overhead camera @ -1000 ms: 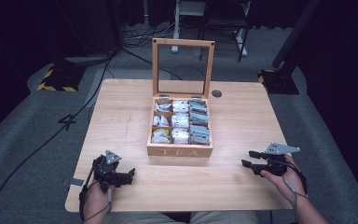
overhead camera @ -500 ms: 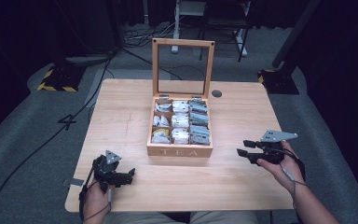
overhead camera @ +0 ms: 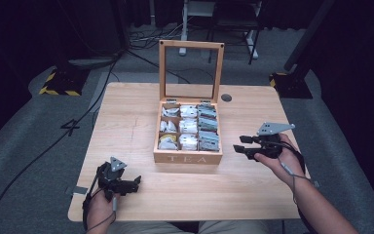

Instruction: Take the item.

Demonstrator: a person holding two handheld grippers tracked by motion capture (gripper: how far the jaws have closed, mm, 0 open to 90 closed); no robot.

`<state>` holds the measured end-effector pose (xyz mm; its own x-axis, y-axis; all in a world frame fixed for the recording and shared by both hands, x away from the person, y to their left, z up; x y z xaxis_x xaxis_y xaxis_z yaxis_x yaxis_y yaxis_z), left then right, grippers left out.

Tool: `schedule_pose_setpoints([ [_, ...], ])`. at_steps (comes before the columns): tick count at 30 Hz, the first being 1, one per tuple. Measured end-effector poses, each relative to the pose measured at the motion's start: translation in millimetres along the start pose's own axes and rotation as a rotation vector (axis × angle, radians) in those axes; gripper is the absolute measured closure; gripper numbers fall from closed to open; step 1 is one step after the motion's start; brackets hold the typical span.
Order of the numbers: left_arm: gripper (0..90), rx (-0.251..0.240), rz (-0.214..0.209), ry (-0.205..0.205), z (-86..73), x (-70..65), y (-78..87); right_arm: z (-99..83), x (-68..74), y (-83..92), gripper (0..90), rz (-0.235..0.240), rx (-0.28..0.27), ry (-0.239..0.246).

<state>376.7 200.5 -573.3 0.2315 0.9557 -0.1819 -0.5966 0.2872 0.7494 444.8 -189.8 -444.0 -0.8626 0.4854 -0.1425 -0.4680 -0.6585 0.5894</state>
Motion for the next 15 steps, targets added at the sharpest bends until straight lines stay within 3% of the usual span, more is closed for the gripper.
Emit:
schedule_pose_setpoints([
  [8,0.0,0.000,0.000,-0.001,-0.1,0.1,0.0,18.8,0.1,-10.3,53.0,0.025,-0.006,0.008],
  [15,0.1,-0.002,0.003,0.013,-2.1,-0.7,1.4,40.6,8.8,-32.7,53.3,0.076,0.000,0.047],
])
Point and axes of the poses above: each handheld gripper's, and its own axes: y roughly backward along the jaws, z roughly out of its top, x roughly to its left, the point moved 9 cm from there along -y, roughly forward along the jaws, and after that the axes turned 14 degrees about y, right-handed, at the moved point
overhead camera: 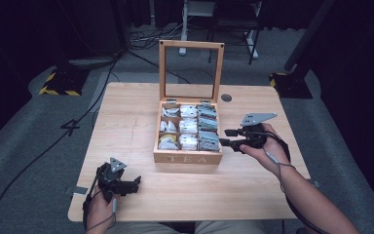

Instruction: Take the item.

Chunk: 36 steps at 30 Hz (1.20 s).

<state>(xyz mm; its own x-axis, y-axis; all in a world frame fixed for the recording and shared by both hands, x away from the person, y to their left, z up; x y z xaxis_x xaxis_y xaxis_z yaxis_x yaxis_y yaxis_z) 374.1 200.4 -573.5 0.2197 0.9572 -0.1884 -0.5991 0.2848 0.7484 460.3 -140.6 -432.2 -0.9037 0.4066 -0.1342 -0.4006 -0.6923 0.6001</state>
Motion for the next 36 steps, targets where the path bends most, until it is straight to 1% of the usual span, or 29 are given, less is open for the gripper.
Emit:
schedule_pose_setpoints([
  [2,0.1,-0.002,0.001,0.003,0.1,0.0,0.0,4.5,0.6,-5.9,53.7,0.012,-0.001,0.001],
  [3,0.1,-0.002,0.001,0.003,0.1,0.0,0.0,4.5,0.6,-5.9,53.7,0.012,-0.001,0.001],
  [4,0.2,-0.002,0.000,0.000,0.3,0.3,0.1,9.3,1.0,-14.1,54.6,0.027,0.001,-0.005],
  [5,0.2,-0.002,0.000,0.000,0.3,0.3,0.1,9.3,1.0,-14.1,54.6,0.027,0.001,-0.005],
  [7,0.1,-0.001,0.000,0.000,0.1,0.1,0.0,16.0,2.1,-24.1,55.6,0.043,0.002,0.004],
  [10,0.1,0.000,0.000,0.000,0.2,0.2,0.0,23.4,5.9,-35.4,57.6,0.081,-0.006,-0.022],
  [12,0.1,0.000,0.000,0.000,0.2,0.2,0.0,25.3,7.5,-43.7,59.9,0.091,0.008,-0.023],
  [13,0.1,0.000,0.000,0.000,0.2,0.2,0.0,25.3,7.5,-43.7,59.9,0.091,0.008,-0.023],
  [14,0.1,0.000,0.000,0.000,0.2,0.2,0.0,25.7,10.7,-51.9,61.8,0.110,0.024,-0.030],
  [15,0.1,0.000,0.000,0.000,0.2,0.2,0.0,25.5,12.8,-56.1,62.3,0.121,0.033,-0.038],
  [16,0.1,0.000,0.000,0.000,0.2,0.1,0.0,25.5,12.8,-56.1,62.3,0.121,0.033,-0.038],
  [17,0.0,0.000,0.000,0.000,0.2,0.1,0.0,24.2,16.9,-63.9,63.4,0.141,0.053,-0.054],
  [18,0.0,0.002,0.000,-0.001,0.1,0.1,0.0,23.4,18.8,-67.5,64.3,0.148,0.063,-0.060],
  [19,0.0,0.003,0.000,-0.003,0.5,0.3,-0.2,22.7,20.4,-70.5,65.0,0.152,0.076,-0.065],
  [20,0.0,0.000,0.004,-0.008,1.2,1.0,-0.5,22.3,21.3,-73.5,65.6,0.153,0.085,-0.059],
  [21,0.0,0.000,0.004,-0.008,1.2,1.0,-0.5,22.3,21.3,-73.5,65.6,0.153,0.085,-0.059],
  [23,0.0,0.000,0.001,-0.001,1.3,0.4,-0.8,22.5,23.6,-78.7,67.2,0.157,0.101,-0.055],
  [24,0.0,-0.001,0.003,-0.009,2.0,1.2,-1.0,22.9,24.4,-80.2,67.4,0.157,0.106,-0.055],
  [25,0.0,0.001,0.002,-0.010,2.0,1.2,-1.1,23.6,28.2,-84.9,67.7,0.170,0.116,-0.051],
  [27,0.0,0.002,0.000,-0.008,2.0,0.9,-1.3,23.8,30.0,-86.5,67.7,0.176,0.121,-0.053],
  [28,0.0,0.003,0.001,-0.008,2.0,1.0,-1.2,23.0,33.8,-91.7,68.5,0.192,0.138,-0.050],
  [33,0.0,0.002,0.000,-0.008,2.0,0.9,-1.3,21.5,35.2,-101.2,70.0,0.189,0.166,-0.043],
  [36,0.0,0.002,0.000,-0.008,2.0,0.9,-1.3,21.3,36.0,-104.9,75.5,0.190,0.175,-0.042],
])
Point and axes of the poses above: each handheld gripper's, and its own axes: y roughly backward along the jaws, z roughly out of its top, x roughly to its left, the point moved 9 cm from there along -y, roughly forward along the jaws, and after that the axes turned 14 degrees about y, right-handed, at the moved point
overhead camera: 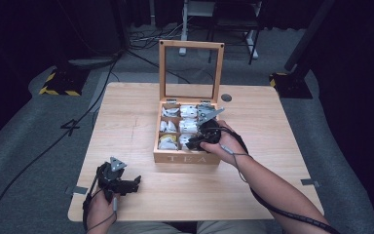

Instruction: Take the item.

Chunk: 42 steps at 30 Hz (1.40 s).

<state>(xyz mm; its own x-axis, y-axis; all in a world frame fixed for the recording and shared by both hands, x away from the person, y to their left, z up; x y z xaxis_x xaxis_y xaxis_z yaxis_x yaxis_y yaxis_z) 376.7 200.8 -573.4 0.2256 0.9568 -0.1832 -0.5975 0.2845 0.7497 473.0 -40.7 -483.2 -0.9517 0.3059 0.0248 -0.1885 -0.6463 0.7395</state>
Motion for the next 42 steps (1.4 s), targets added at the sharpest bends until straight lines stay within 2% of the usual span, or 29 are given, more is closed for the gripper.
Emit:
schedule_pose_setpoints([
  [2,0.0,0.000,0.000,0.000,0.0,0.0,0.0,-0.2,0.5,-1.2,76.9,0.003,0.008,0.004],
  [4,0.0,-0.001,0.002,-0.002,0.1,0.2,0.1,0.4,-0.6,-4.6,78.5,-0.008,0.024,0.016],
  [6,0.1,-0.005,0.007,0.006,-0.2,0.0,0.3,1.0,-4.9,-6.6,79.1,-0.039,0.034,0.002],
  [7,0.1,-0.005,0.007,0.006,-0.2,0.0,0.3,1.0,-4.9,-6.6,79.1,-0.039,0.034,0.002],
  [9,0.0,-0.005,0.007,0.006,-0.7,-0.1,0.7,2.9,-6.7,-9.7,79.5,-0.023,0.035,-0.018],
  [21,0.0,-0.001,0.003,0.008,-1.4,-0.6,1.0,1.2,-3.0,-19.9,79.5,-0.006,0.086,-0.007],
  [25,0.0,-0.001,0.003,0.008,-1.4,-0.6,1.0,-1.3,-2.8,-22.5,79.6,0.002,0.131,0.002],
  [26,0.1,-0.001,0.003,0.008,-1.4,-0.6,1.0,-2.3,-2.8,-24.0,79.6,0.008,0.154,0.012],
  [29,0.1,-0.002,0.003,0.008,-1.4,-0.6,1.0,-3.0,-2.7,-24.9,81.0,0.006,0.176,0.023],
  [34,0.0,-0.002,0.003,0.008,-1.4,-0.6,1.0,-4.8,-2.6,-26.7,89.6,0.010,0.213,0.063],
  [35,0.1,-0.002,0.003,0.008,-1.4,-0.6,1.0,-4.7,-2.6,-26.2,90.0,0.001,0.226,0.087],
  [37,0.0,-0.002,0.003,0.008,-1.4,-0.6,1.0,-4.4,-2.0,-26.1,90.0,0.002,0.227,0.096],
  [38,0.1,-0.002,0.003,0.008,-1.4,-0.6,1.0,-2.2,-2.6,-24.2,90.0,-0.023,0.220,0.140],
  [40,0.0,-0.002,0.003,0.008,-1.4,-0.6,1.0,-1.0,-2.4,-23.3,90.0,-0.027,0.215,0.148],
  [42,0.0,-0.002,0.003,0.008,-1.4,-0.6,1.0,5.3,-2.2,-17.2,90.0,-0.035,0.185,0.161],
])
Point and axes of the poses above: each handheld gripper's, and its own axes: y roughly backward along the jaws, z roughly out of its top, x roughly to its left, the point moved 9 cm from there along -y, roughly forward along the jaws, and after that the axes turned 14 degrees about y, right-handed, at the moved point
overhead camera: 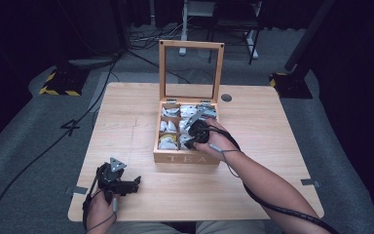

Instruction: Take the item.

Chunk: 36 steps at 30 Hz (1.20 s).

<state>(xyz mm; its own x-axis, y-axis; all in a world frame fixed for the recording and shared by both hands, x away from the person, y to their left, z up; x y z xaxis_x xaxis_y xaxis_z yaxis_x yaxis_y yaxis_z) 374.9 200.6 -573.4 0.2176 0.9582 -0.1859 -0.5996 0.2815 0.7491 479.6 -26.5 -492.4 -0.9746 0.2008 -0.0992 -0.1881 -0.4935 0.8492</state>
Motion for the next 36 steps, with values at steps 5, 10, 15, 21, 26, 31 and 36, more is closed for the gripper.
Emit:
schedule_pose_setpoints([
  [5,0.1,0.000,0.000,0.000,0.0,0.0,0.0,5.9,-5.2,15.2,90.0,-0.025,-0.041,0.003],
  [10,0.0,-0.002,0.003,-0.003,0.7,0.6,-0.3,11.4,-10.2,32.7,90.0,-0.052,-0.109,-0.008],
  [15,0.0,-0.001,0.001,0.002,3.0,0.4,-2.3,14.0,-12.3,48.2,90.0,-0.075,-0.158,-0.022],
  [21,0.0,-0.002,0.004,0.005,5.2,1.3,-3.9,16.8,-11.9,62.4,90.0,-0.106,-0.223,-0.024],
  [26,0.0,-0.001,0.004,0.004,5.2,1.4,-4.0,18.3,-10.9,75.5,90.0,-0.123,-0.277,-0.024],
  [31,0.0,-0.001,0.004,0.004,5.2,1.4,-3.9,17.1,-12.8,89.0,90.0,-0.136,-0.315,-0.029],
  [36,0.0,-0.002,0.004,0.004,5.2,1.4,-3.9,13.8,-13.3,99.5,90.0,-0.152,-0.334,-0.031],
])
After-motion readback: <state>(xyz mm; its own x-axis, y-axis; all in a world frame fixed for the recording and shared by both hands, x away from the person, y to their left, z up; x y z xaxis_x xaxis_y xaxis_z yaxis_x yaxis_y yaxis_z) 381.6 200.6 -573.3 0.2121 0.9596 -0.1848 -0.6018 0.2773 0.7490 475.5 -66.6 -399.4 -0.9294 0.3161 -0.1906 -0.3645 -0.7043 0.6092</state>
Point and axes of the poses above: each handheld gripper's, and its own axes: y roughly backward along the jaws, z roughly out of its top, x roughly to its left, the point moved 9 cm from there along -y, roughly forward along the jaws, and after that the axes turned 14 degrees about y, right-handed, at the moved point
